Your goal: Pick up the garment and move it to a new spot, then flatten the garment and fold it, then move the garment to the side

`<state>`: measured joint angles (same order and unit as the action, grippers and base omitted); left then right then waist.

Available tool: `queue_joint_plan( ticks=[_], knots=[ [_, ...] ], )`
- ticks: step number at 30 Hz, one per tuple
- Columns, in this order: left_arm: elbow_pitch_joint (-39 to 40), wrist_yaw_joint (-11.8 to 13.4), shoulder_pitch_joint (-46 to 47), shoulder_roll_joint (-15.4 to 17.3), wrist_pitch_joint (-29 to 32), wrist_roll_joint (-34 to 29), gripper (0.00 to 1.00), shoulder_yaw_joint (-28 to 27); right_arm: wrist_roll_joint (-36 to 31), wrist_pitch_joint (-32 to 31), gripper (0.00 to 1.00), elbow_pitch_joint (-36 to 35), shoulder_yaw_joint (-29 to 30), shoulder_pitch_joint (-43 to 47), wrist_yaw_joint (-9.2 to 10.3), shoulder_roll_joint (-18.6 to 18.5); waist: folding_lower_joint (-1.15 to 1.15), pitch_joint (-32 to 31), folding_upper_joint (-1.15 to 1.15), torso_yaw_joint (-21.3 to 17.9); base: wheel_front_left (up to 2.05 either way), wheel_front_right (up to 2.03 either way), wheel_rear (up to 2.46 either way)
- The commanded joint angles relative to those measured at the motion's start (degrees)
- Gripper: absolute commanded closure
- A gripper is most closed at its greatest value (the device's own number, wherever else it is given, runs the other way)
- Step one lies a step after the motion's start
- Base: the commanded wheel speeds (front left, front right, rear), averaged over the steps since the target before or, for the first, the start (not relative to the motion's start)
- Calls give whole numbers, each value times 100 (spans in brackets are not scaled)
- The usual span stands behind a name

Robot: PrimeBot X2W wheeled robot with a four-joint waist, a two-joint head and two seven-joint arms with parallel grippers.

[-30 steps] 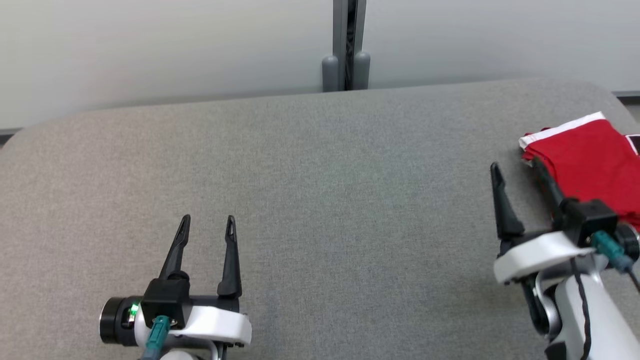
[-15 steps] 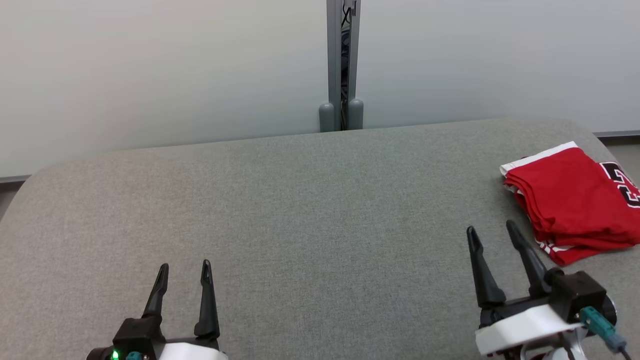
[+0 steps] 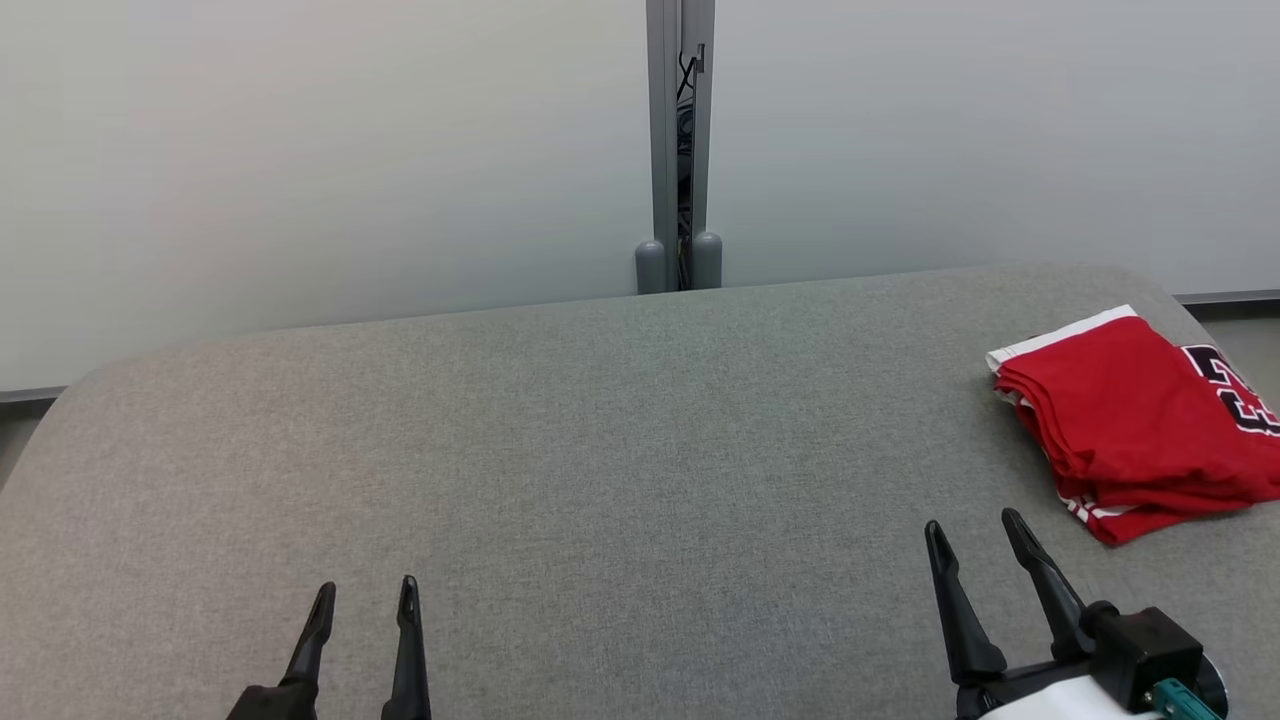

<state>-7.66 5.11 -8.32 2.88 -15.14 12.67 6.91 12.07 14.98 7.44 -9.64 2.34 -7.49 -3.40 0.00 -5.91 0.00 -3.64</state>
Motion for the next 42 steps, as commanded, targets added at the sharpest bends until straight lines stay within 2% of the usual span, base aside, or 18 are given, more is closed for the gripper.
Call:
queue_joint_plan(
  ticks=[1,8,16,22,23,27,42],
  knots=[
    [-20,18,-59,15,0,19,0,9,13,24,0,-39,34,83,-2,-2,0,-20,0,1,0,0,0],
    [-70,90,-40,13,0,30,0,98,37,24,0,-50,54,172,-2,2,0,-53,0,-3,0,0,0],
    [-55,8,-48,13,0,15,0,101,109,24,0,-52,17,176,-2,11,0,-50,0,21,0,0,0],
    [-51,54,-61,14,0,64,0,127,161,24,0,-52,-27,190,-2,-30,0,-47,0,56,0,0,0],
    [-75,46,-61,-7,-1,61,100,141,123,0,100,-13,-29,156,0,3,0,-47,0,55,0,0,0],
    [-275,45,-189,-33,2,76,100,168,134,-20,100,178,-39,308,0,16,0,-46,0,56,0,0,0],
    [-30,-183,-111,-9,140,1645,100,214,1965,-484,100,-27,364,411,0,-194,0,32,0,93,0,0,0]
  ],
)
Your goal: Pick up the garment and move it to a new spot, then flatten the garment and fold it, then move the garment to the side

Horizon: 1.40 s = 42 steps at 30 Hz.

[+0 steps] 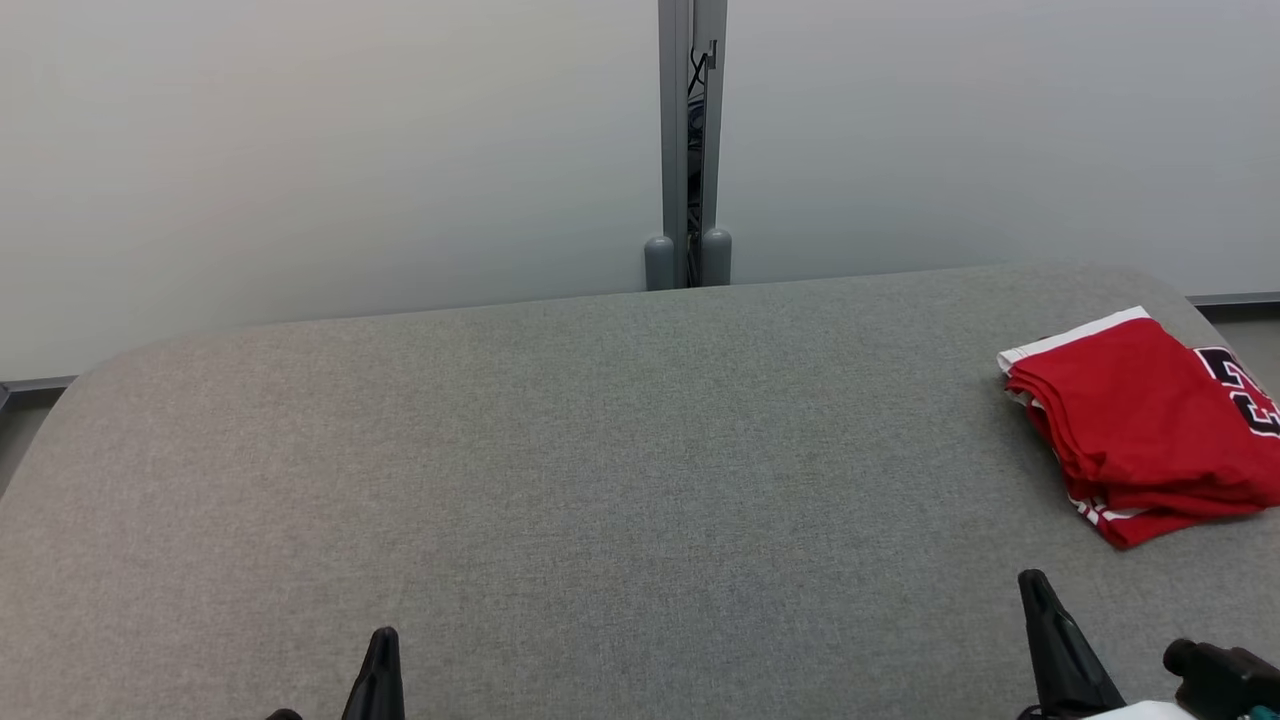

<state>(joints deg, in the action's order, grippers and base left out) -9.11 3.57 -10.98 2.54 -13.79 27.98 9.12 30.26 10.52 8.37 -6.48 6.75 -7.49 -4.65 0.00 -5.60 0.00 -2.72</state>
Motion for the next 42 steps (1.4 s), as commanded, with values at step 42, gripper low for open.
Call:
queue_joint_plan(
  ticks=[42],
  knots=[
    [553,-550,329,66,299,3318,100,81,3747,-1166,100,-481,1034,142,-1,-343,0,215,0,104,0,0,0]
  ],
)
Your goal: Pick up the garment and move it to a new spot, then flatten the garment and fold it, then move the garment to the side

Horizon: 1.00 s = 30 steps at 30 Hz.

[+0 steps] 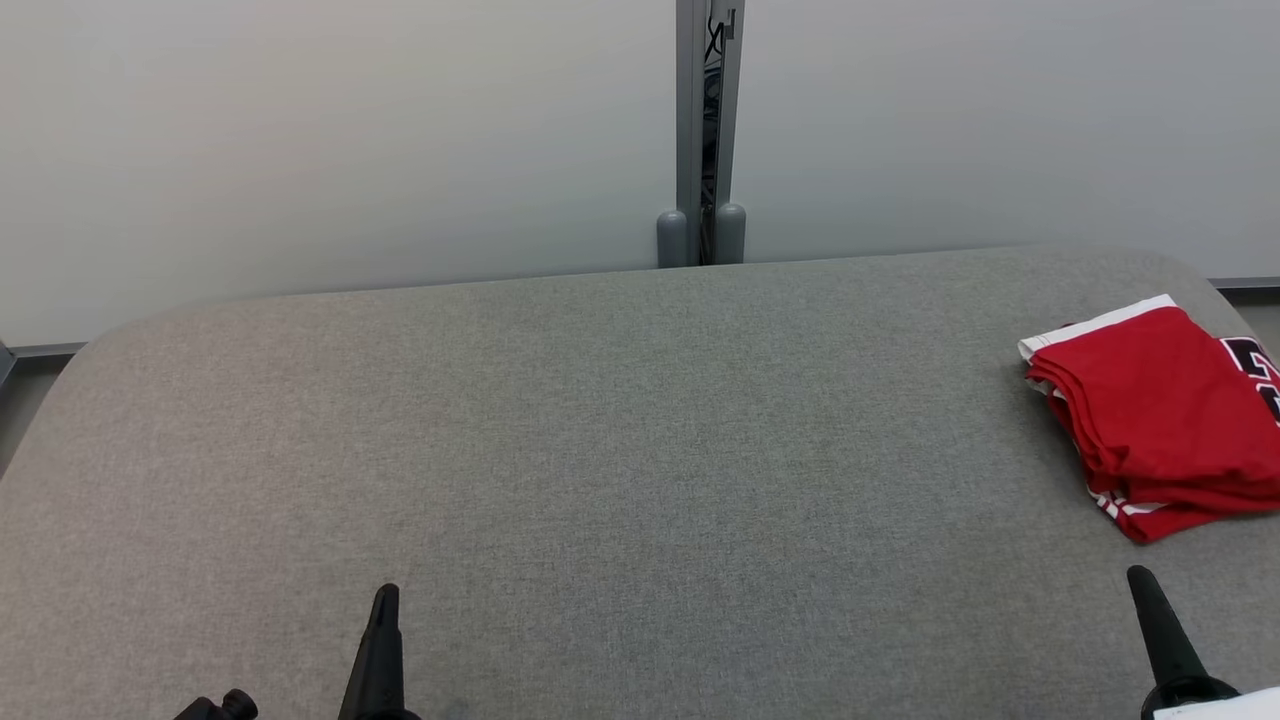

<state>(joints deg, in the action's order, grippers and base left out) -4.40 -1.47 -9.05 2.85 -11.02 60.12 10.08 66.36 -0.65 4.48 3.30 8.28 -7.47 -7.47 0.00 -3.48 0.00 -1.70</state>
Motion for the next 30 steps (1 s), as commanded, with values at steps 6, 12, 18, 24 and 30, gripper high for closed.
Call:
queue_joint_plan(
  ticks=[6,12,18,24,30],
  knots=[
    [131,-105,157,40,52,459,100,-4,527,-189,100,-132,177,6,-5,-81,0,34,0,17,0,0,0],
    [178,-161,180,43,83,794,100,5,892,-318,100,-165,299,22,-6,-98,0,64,0,31,0,0,0],
    [222,-213,198,46,116,1115,100,14,1244,-453,100,-192,410,38,-6,-110,0,95,0,46,0,0,0],
    [263,-262,196,50,146,1419,100,21,1570,-571,100,-223,519,50,-6,-122,0,126,0,61,0,0,0],
    [298,-298,210,52,168,1664,100,28,1833,-669,100,-247,610,64,-7,-129,0,151,0,73,0,0,0]
  ],
)
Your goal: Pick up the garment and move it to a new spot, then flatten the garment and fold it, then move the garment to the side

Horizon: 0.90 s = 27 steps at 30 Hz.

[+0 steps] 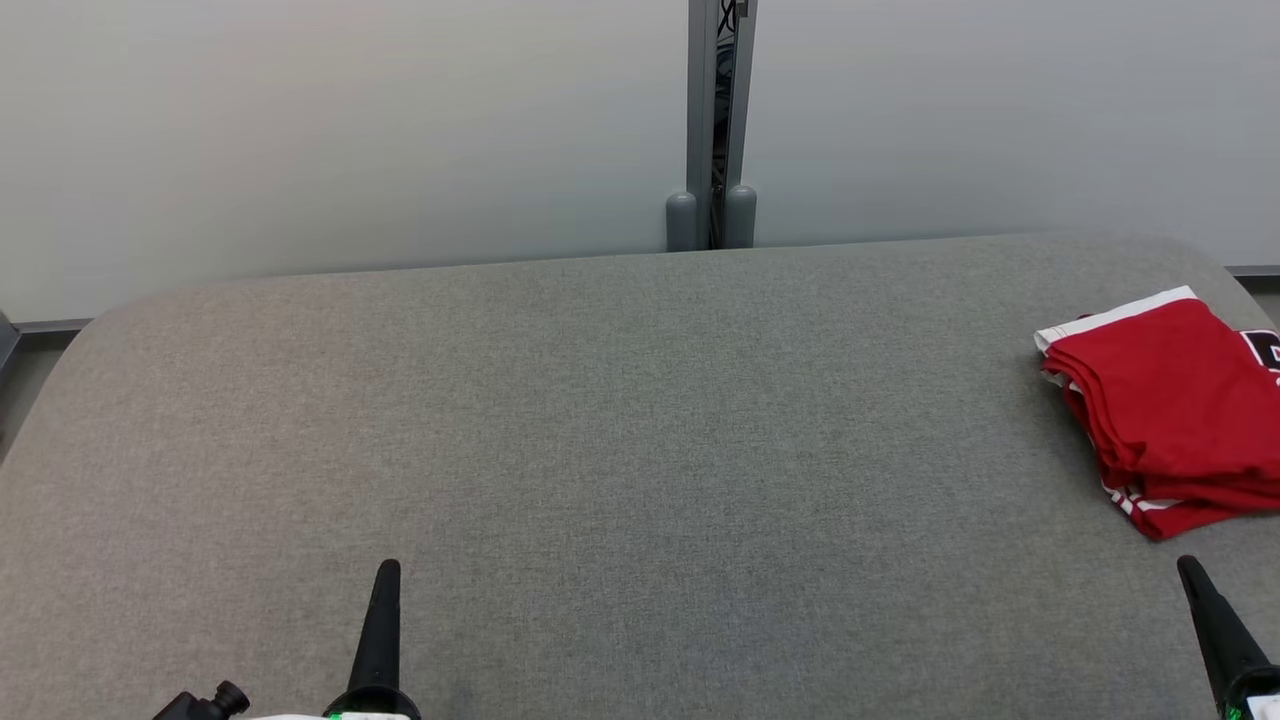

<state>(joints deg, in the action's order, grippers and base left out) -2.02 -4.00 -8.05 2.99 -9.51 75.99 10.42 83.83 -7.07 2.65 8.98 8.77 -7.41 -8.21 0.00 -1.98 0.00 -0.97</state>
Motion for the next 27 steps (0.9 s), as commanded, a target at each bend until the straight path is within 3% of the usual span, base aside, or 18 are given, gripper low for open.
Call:
queue_joint_plan(
  ticks=[1,27],
  knots=[
    [65,-53,112,38,22,128,100,-4,136,-53,100,-70,61,18,-12,-56,0,5,0,3,0,0,0],
    [214,-219,168,48,122,1222,100,24,1303,-523,100,-165,478,75,-14,-78,0,138,0,67,0,0,0]
  ],
)
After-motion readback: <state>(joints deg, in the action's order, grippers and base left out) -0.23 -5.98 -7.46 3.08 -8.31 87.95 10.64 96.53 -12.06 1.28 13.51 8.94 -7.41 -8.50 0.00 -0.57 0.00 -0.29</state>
